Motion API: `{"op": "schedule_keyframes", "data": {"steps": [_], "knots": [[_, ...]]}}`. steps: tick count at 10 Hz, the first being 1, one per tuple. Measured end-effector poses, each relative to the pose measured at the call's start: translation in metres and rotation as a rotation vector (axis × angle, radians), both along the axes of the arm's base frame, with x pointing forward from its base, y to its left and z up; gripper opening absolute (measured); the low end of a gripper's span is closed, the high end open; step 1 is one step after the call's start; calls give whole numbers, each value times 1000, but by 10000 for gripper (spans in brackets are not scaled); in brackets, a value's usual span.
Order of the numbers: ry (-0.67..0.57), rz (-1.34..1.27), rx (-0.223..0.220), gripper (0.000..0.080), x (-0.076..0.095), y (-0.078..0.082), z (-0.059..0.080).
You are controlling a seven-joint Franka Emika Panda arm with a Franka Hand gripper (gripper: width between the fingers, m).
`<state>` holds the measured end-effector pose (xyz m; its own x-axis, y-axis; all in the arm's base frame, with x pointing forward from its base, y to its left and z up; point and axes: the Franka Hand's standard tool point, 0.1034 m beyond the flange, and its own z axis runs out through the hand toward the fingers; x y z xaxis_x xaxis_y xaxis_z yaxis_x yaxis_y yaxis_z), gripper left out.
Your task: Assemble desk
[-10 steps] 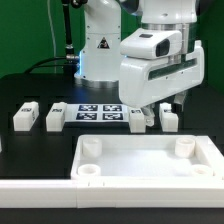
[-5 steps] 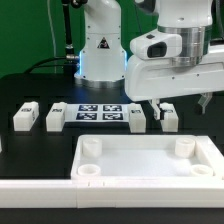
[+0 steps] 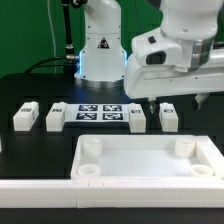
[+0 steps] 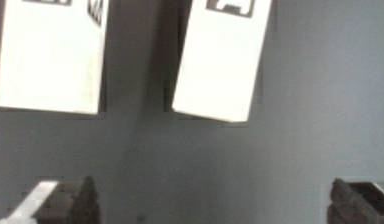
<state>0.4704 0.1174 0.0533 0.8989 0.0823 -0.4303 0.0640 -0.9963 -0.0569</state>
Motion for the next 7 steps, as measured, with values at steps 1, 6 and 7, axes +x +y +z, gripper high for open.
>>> {"op": "schedule_keyframes", "data": {"steps": [1,6,7], "knots": [[51,7,-2,649,0,2,-2],[450,-37,-81,649,-20,1,-16],[506,-38,-82,649,-19,1,-20]]}}
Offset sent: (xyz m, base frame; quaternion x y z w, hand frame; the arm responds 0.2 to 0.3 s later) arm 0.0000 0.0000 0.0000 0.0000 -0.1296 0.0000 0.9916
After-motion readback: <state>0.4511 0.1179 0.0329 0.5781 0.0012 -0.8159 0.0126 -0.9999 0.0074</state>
